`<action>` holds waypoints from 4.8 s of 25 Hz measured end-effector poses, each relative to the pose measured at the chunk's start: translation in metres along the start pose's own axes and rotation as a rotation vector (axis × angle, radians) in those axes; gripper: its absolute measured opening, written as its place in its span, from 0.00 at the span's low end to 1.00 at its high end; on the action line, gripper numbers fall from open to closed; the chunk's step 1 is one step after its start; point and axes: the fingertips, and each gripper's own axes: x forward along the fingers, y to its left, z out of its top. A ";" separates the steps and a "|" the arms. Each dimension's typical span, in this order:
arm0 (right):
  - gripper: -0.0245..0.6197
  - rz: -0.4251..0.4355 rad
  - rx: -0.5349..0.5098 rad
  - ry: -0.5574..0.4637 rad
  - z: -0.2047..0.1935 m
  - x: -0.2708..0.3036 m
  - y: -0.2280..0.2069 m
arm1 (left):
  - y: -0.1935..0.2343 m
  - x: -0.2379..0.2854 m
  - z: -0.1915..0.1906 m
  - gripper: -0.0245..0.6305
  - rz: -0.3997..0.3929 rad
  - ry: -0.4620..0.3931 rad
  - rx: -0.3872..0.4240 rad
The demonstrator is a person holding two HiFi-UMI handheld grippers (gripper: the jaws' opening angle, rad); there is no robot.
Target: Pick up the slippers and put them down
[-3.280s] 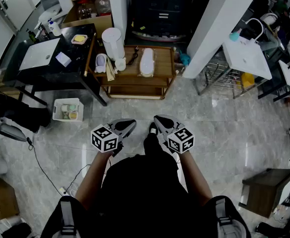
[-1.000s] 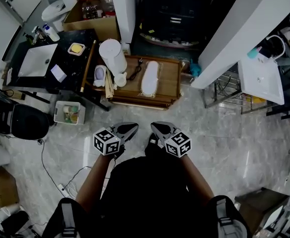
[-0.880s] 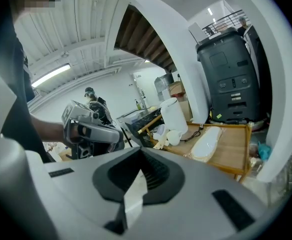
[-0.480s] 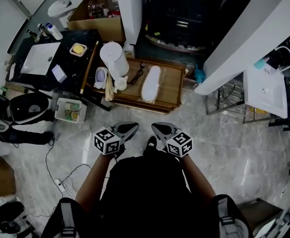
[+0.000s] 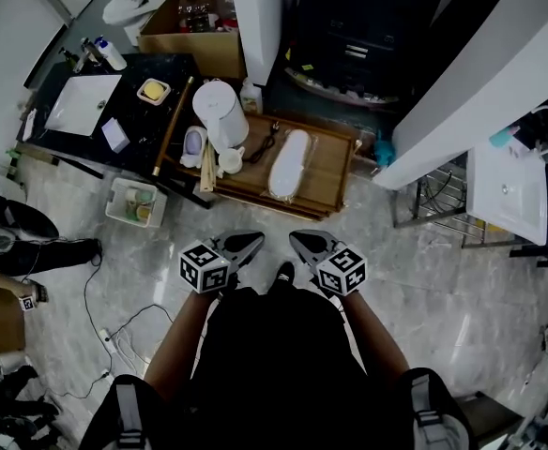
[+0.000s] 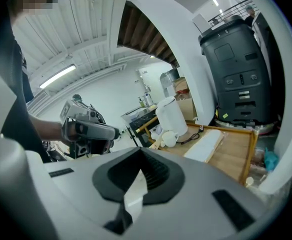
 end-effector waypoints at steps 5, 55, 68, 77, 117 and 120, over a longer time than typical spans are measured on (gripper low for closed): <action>0.05 0.009 0.003 -0.003 -0.001 0.004 -0.001 | 0.001 0.002 -0.004 0.06 0.014 -0.007 -0.014; 0.05 -0.220 0.141 -0.008 0.032 0.067 -0.051 | 0.101 0.031 0.043 0.06 -0.201 0.152 -0.018; 0.05 -0.328 0.186 -0.039 0.041 0.084 -0.066 | 0.127 0.044 0.046 0.06 -0.309 0.249 0.006; 0.05 -0.309 0.200 -0.005 0.033 0.082 -0.073 | 0.125 0.060 0.047 0.06 -0.304 0.252 -0.027; 0.06 -0.217 0.254 0.144 -0.026 0.106 -0.152 | 0.179 0.128 0.006 0.06 -0.199 0.232 -0.181; 0.12 -0.213 0.258 0.146 -0.030 0.110 -0.159 | 0.185 0.133 0.000 0.06 -0.188 0.237 -0.186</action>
